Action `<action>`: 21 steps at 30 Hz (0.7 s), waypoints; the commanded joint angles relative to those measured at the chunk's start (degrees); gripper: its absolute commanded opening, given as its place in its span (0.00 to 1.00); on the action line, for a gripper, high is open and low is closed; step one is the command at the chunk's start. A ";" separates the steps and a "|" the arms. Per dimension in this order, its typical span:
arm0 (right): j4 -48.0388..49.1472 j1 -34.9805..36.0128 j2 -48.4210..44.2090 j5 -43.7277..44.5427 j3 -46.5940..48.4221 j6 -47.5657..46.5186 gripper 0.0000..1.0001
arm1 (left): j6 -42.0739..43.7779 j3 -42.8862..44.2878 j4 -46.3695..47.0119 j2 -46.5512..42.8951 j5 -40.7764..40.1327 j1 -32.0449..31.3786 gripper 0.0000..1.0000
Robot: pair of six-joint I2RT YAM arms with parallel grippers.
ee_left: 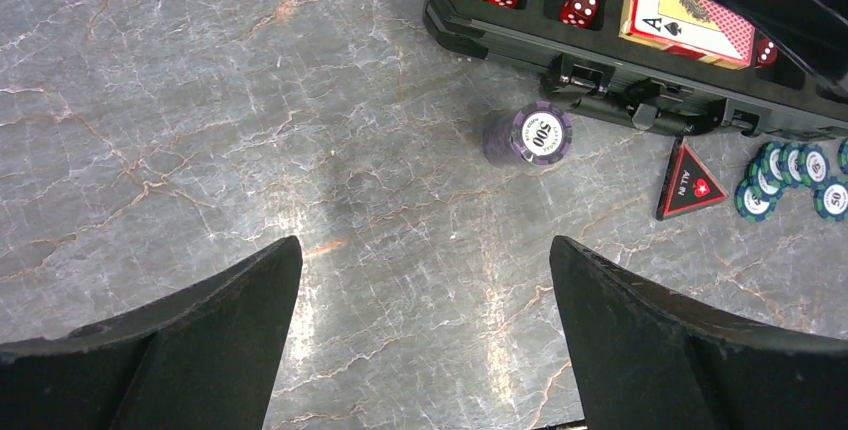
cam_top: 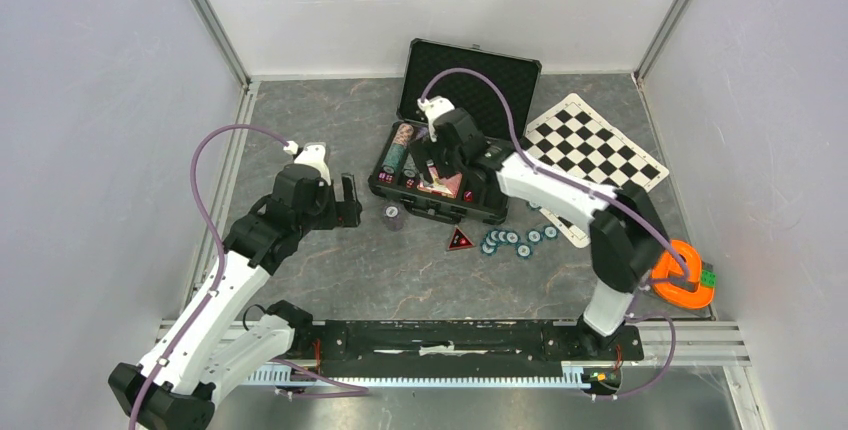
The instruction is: Pack up texas hold em set
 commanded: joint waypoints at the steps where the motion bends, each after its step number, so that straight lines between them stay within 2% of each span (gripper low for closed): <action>1: -1.00 3.48 -12.30 3.97 -8.78 0.38 0.98 | 2.73 -0.05 2.54 -0.78 1.90 -0.06 1.00; 6: -0.91 9.21 -22.87 12.18 -22.06 11.75 0.98 | 2.73 -0.06 2.93 -0.97 3.69 -0.04 1.00; 10: -4.31 13.89 -26.45 20.59 -26.67 22.23 0.98 | 2.80 -0.21 3.41 -1.28 5.56 -0.04 1.00; 16: -9.80 18.37 -25.22 28.11 -29.17 38.91 0.98 | 2.65 -0.37 3.59 -1.45 8.68 -0.04 1.00; 21: -12.91 19.25 -21.21 28.69 -28.99 50.37 0.98 | 2.57 -0.76 4.23 -2.82 9.72 -0.06 1.00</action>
